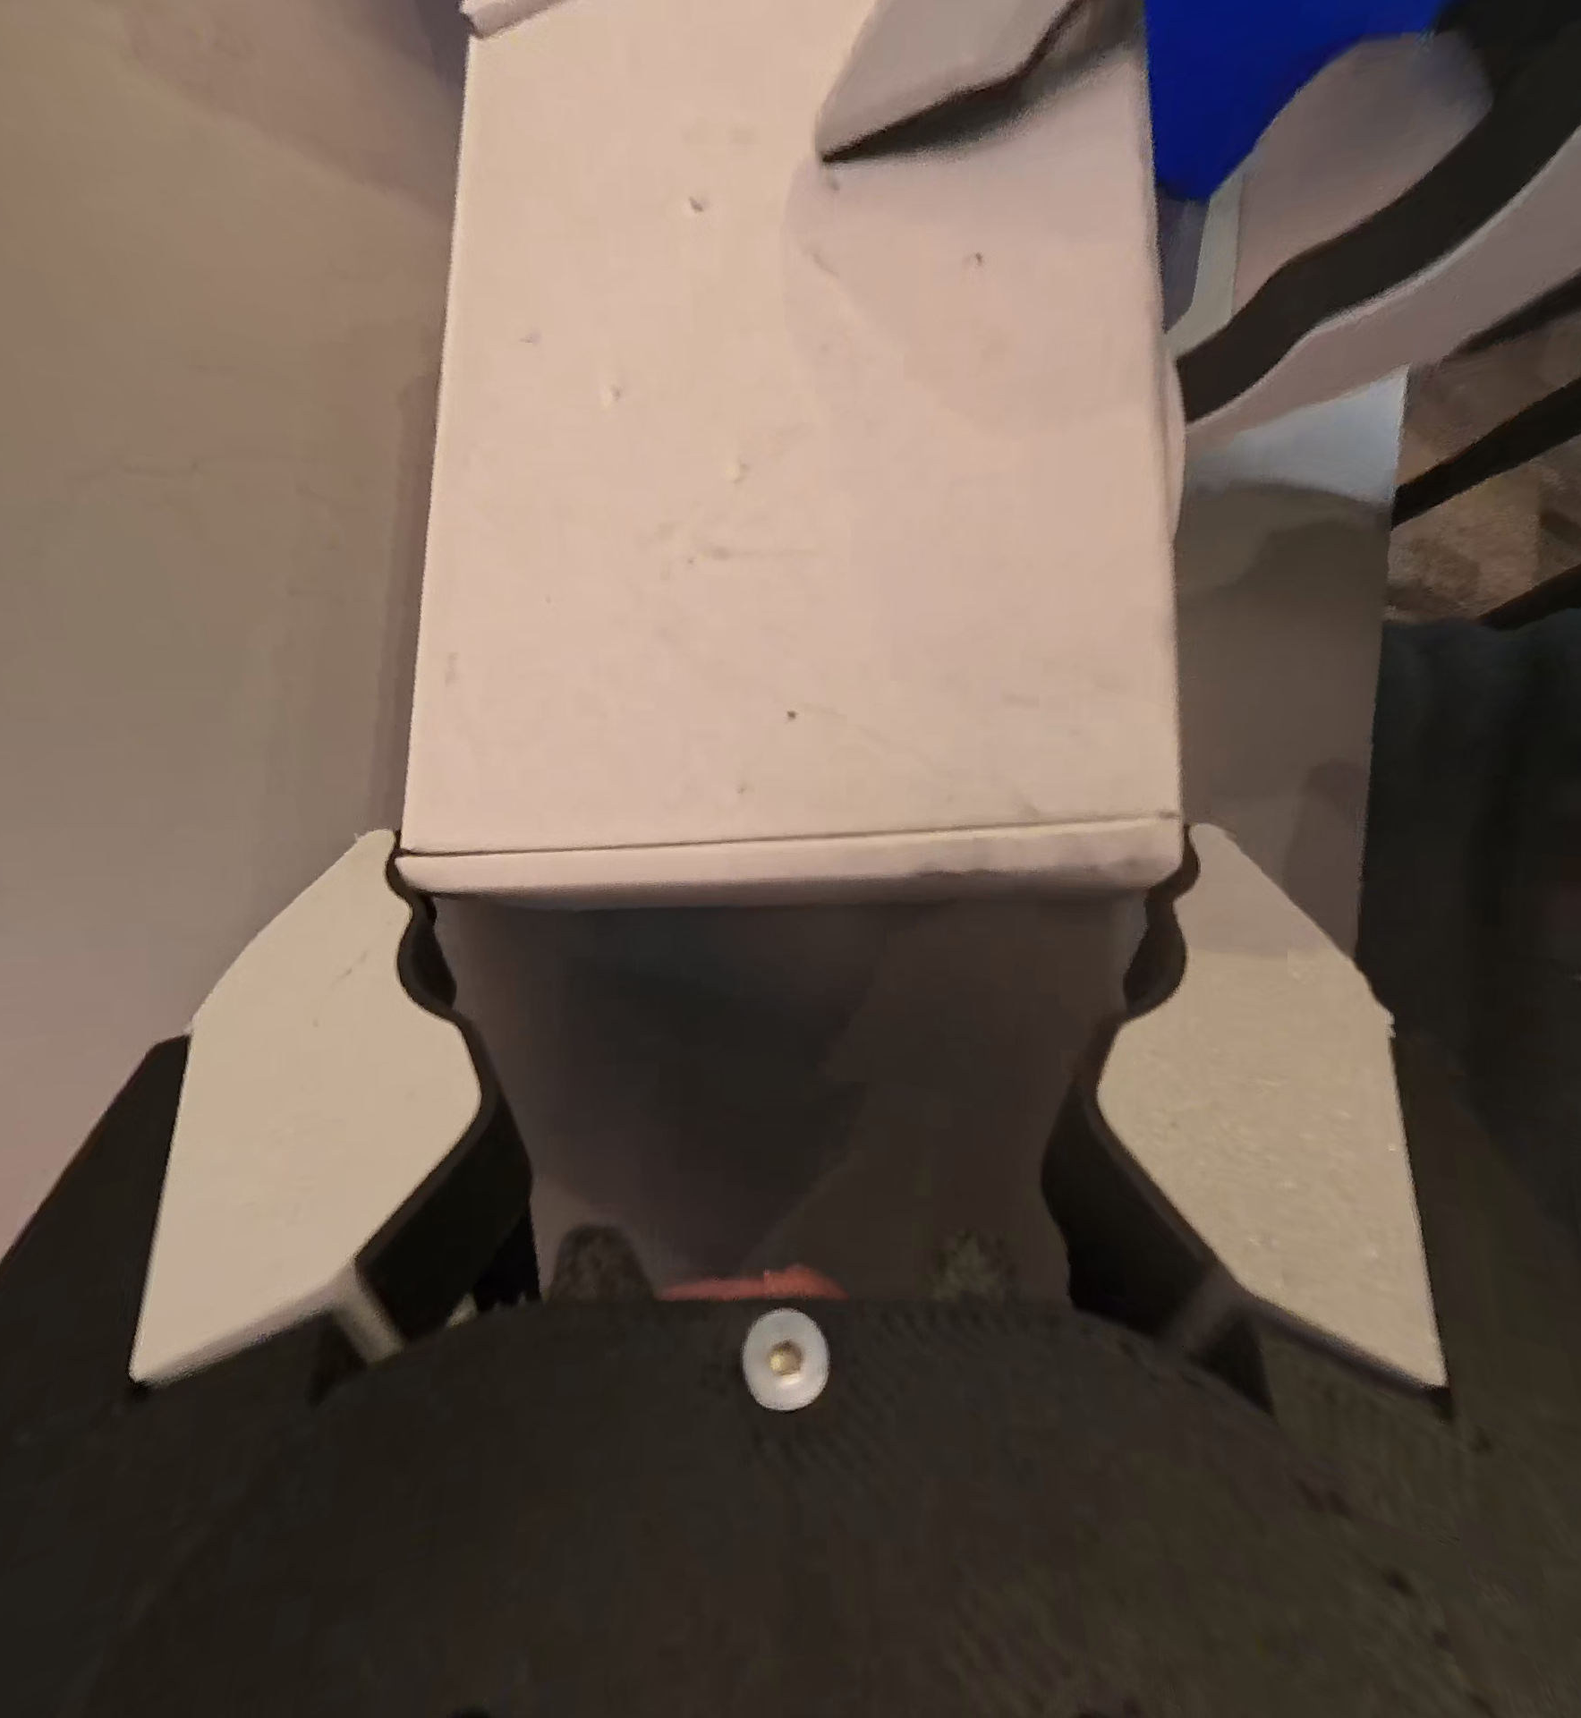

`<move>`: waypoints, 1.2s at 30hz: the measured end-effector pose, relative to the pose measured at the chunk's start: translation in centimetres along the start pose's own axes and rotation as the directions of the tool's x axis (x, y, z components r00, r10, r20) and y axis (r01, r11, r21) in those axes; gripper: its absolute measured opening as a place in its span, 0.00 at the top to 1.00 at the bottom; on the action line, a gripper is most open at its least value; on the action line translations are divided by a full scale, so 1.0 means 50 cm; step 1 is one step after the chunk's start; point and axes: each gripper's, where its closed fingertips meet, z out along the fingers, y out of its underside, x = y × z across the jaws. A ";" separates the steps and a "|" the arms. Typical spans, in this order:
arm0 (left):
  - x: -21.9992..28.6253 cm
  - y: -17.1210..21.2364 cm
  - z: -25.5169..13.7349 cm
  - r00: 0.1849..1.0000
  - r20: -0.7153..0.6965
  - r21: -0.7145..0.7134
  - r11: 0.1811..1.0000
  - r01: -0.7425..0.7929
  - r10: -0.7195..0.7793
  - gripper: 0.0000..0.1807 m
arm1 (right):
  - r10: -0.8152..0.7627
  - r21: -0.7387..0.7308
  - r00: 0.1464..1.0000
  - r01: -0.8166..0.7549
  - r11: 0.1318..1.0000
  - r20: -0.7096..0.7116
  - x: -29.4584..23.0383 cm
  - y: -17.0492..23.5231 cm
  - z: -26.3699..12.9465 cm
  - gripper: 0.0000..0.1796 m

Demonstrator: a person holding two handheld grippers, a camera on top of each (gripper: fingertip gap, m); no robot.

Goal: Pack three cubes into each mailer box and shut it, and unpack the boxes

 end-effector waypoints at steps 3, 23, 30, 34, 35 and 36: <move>0.000 0.007 0.003 0.999 0.018 -0.022 0.999 -0.029 0.030 0.21 | 0.005 0.006 0.999 -0.005 1.000 0.038 0.002 0.001 -0.002 0.62; -0.014 -0.021 -0.025 0.951 0.240 0.007 0.980 -0.201 0.194 0.34 | 0.091 0.006 0.959 -0.096 0.995 0.267 0.005 -0.003 -0.032 0.64; -0.006 -0.045 -0.014 0.791 0.453 -0.035 0.895 -0.444 0.410 0.59 | 0.130 -0.011 0.948 -0.133 0.991 0.292 0.008 0.004 -0.035 0.64; -0.014 -0.045 -0.015 0.729 0.509 -0.083 0.869 -0.488 0.457 0.62 | 0.144 -0.018 0.930 -0.146 0.989 0.340 0.006 0.004 -0.039 0.63; -0.014 -0.045 -0.016 0.717 0.523 -0.085 0.865 -0.495 0.461 0.62 | 0.145 -0.018 0.924 -0.148 0.989 0.355 0.005 0.004 -0.041 0.63; -0.014 -0.045 -0.016 0.702 0.536 -0.095 0.859 -0.503 0.470 0.63 | 0.149 -0.020 0.917 -0.152 0.988 0.371 0.004 0.005 -0.043 0.62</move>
